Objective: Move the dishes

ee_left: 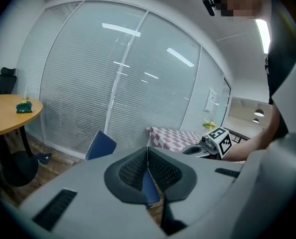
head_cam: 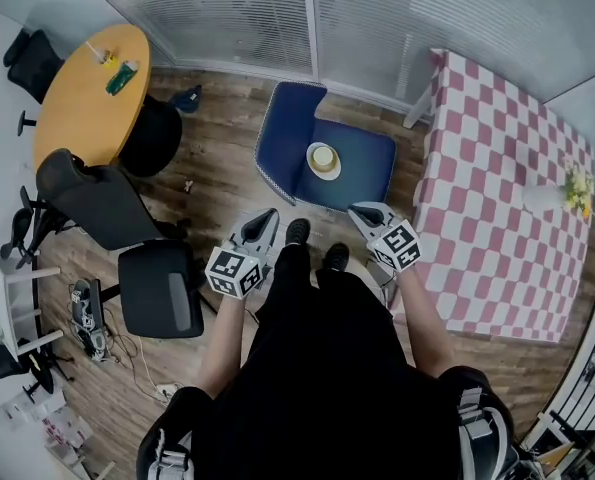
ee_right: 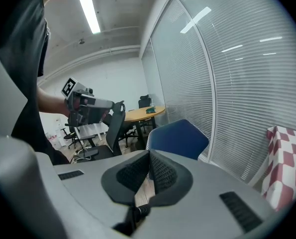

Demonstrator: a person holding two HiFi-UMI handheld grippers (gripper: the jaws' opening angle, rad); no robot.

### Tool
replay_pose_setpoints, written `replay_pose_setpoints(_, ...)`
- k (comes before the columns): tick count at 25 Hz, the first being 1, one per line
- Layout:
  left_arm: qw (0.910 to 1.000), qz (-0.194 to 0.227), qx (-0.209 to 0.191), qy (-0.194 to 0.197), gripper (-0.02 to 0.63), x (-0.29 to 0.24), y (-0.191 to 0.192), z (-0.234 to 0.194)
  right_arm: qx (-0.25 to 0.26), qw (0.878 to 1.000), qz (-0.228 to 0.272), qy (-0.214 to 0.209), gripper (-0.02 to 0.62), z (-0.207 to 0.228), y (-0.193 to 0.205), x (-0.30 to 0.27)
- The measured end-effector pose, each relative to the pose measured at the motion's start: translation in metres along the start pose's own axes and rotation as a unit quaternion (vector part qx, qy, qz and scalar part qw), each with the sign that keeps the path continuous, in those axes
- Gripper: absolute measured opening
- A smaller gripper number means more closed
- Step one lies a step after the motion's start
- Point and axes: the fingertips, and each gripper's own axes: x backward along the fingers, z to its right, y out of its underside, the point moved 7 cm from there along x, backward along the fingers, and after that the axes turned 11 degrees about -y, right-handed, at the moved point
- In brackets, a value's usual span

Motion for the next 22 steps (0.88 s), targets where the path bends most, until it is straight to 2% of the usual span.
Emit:
replay_pose_setpoints(14,0.9975,-0.02,-0.025,0.063,0.021,-0.068,-0.045,-0.102,-0.026,0.999,-0.017,0.044,0.015,0.047,-0.035,-0.092)
replay_pose_setpoints(22,0.9948,-0.035,-0.033,0.09,0.021,-0.107,-0.051,-0.135,-0.046,0.997,-0.025,0.064,0.015,0.08,-0.028,-0.135)
